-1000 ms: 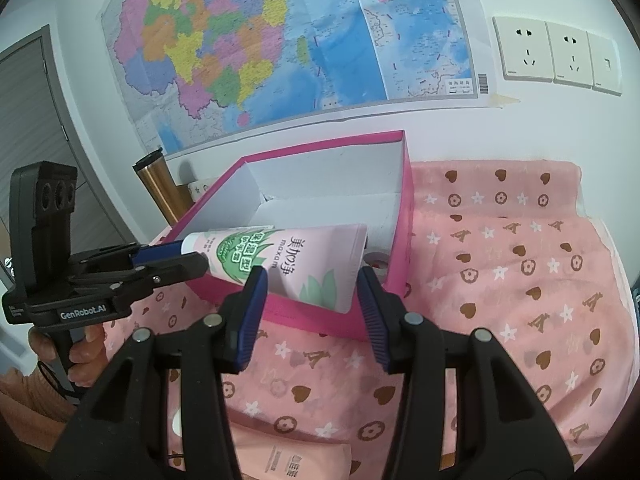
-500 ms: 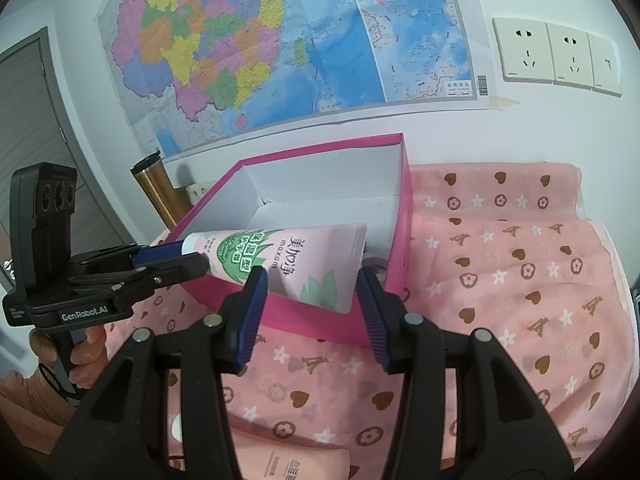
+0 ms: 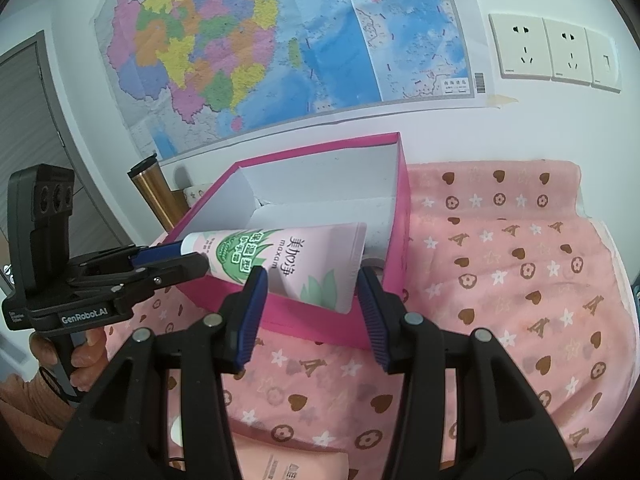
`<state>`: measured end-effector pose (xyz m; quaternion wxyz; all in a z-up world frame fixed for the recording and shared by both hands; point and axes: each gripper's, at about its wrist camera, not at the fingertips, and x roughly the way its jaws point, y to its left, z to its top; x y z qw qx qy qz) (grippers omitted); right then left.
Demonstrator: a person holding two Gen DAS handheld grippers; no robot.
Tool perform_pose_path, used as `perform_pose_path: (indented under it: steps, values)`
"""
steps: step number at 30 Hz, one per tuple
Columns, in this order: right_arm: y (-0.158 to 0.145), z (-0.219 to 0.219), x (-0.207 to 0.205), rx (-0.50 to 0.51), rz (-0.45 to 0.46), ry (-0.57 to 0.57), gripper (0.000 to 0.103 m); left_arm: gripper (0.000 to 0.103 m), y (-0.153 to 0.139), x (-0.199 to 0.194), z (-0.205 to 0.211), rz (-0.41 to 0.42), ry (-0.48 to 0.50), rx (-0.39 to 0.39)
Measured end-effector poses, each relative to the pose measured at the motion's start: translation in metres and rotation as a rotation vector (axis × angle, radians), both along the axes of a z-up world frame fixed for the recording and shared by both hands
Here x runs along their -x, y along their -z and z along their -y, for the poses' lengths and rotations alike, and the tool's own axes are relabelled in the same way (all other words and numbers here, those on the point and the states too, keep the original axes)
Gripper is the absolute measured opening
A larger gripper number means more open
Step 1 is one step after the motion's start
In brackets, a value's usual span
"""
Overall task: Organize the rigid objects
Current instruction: 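Carry the pink green-printed tube over the magenta box rim with the right gripper, then lower the pink tube into the magenta box and open the right gripper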
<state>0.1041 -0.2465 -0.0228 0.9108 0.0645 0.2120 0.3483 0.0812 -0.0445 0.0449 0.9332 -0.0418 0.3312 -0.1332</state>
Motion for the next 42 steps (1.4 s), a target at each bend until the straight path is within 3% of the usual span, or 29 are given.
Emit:
perform_pose_path:
  steps: [42]
  values:
    - [-0.004,-0.012,-0.025,0.034,-0.009,0.026,0.049,0.040,0.006,-0.032,-0.007,-0.024,-0.031,-0.002]
